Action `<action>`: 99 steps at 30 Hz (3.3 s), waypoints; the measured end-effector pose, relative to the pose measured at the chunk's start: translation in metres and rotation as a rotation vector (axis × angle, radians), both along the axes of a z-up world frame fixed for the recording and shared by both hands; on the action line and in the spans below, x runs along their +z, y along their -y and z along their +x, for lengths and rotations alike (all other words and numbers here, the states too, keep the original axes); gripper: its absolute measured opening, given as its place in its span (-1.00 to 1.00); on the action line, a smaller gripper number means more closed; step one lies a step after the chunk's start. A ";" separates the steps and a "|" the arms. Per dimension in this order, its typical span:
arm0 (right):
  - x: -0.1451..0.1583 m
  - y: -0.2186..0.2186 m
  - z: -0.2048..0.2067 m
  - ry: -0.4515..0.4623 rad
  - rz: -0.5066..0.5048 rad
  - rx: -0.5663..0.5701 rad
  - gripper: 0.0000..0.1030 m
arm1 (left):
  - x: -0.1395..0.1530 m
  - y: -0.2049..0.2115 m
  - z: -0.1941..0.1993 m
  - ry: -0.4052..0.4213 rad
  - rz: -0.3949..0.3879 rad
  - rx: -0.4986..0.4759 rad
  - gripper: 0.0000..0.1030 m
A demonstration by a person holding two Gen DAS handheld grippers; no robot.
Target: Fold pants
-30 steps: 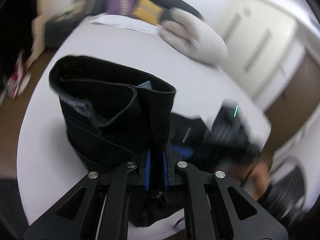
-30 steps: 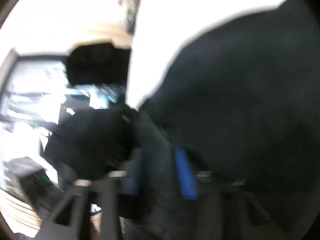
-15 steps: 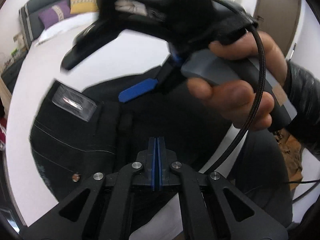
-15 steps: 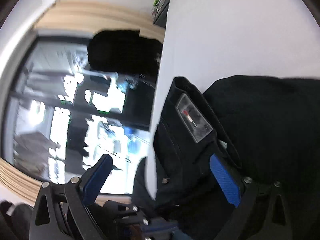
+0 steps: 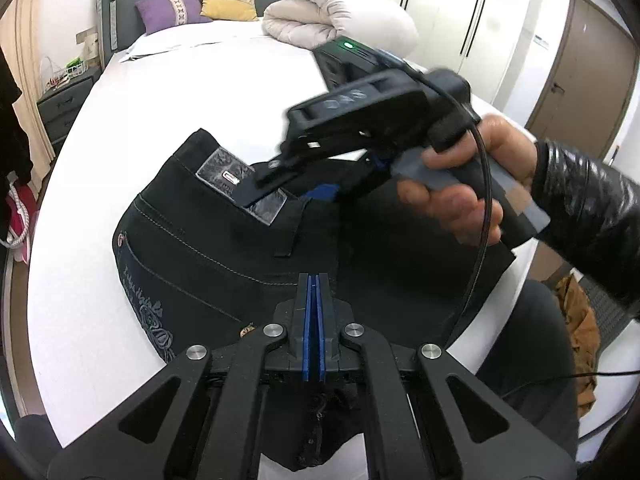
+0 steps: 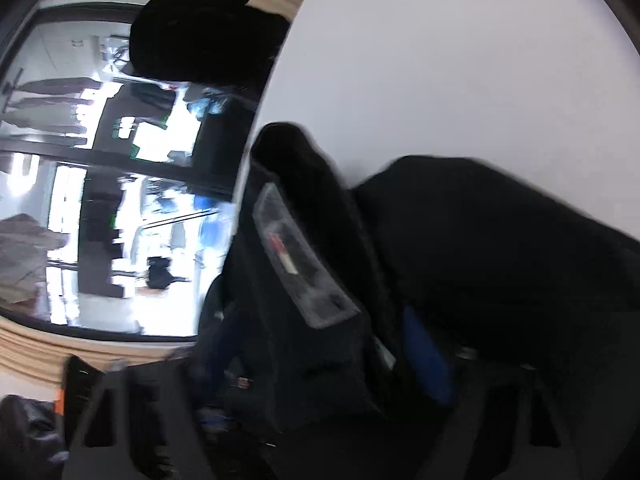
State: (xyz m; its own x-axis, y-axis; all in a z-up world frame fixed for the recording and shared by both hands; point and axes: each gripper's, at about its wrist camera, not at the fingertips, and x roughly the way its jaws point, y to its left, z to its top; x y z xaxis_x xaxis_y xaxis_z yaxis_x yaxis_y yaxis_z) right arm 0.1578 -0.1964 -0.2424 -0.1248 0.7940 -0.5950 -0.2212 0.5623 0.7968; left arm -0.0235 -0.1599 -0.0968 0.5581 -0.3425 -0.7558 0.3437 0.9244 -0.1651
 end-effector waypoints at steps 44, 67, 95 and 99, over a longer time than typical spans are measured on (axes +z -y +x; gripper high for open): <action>-0.020 0.220 -0.122 -0.025 0.034 -0.531 -0.37 | -0.050 0.078 0.058 -0.198 -0.098 -0.123 -0.95; 0.030 0.216 -0.205 0.182 -0.015 -0.531 -0.25 | -0.041 0.045 0.025 -0.116 -0.022 -0.063 -0.95; 0.011 0.176 -0.105 0.137 -0.217 -0.524 -0.52 | -0.082 0.046 0.106 -0.337 -0.051 0.058 -0.25; 0.037 0.164 -0.113 0.193 -0.236 -0.521 -0.59 | -0.081 0.036 0.102 -0.317 -0.076 0.050 -0.56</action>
State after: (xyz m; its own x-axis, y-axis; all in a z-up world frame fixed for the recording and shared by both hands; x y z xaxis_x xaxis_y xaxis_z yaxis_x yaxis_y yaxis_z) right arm 0.0449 -0.3603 -0.2055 0.3725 0.5653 -0.7360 0.0027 0.7924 0.6100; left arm 0.0788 -0.1955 -0.1775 0.3164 -0.3829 -0.8679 0.2190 0.9197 -0.3259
